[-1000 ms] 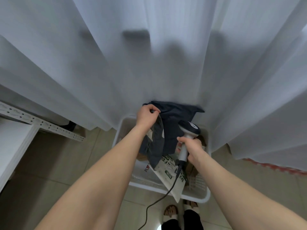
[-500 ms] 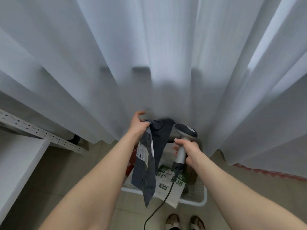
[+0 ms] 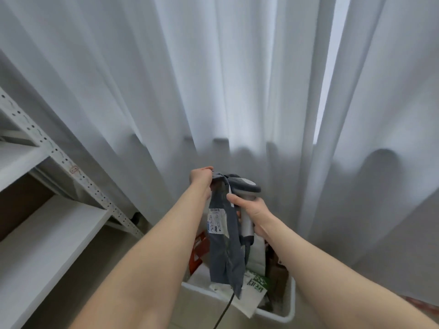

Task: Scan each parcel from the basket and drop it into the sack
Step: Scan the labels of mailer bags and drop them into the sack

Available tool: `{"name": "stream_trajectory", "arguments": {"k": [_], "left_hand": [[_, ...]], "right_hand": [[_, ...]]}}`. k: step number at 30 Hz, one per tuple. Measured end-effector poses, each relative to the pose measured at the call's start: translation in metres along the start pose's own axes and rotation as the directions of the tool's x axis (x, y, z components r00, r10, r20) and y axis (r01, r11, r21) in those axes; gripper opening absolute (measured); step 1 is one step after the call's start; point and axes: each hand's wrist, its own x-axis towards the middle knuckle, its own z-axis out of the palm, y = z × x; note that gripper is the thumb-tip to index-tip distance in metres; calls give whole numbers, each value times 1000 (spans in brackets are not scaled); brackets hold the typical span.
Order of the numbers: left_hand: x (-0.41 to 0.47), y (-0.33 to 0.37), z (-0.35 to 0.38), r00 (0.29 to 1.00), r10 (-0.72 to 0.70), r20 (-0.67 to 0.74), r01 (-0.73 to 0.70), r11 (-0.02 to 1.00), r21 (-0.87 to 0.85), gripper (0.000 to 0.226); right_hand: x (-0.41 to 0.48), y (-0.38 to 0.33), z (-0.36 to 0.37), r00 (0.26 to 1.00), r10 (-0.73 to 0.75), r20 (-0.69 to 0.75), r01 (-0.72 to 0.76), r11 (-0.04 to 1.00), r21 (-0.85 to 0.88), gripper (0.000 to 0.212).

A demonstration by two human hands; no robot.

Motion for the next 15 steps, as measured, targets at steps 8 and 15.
{"name": "stream_trajectory", "arguments": {"k": [8, 15], "left_hand": [[-101, 44, -31, 963, 114, 243, -64, 977, -203, 13], [-104, 64, -93, 937, 229, 262, -309, 895, 322, 66]], "right_hand": [[-68, -20, 10, 993, -70, -96, 60, 993, -102, 34], [-97, -40, 24, 993, -73, 90, 73, 997, 3, 31]]}}
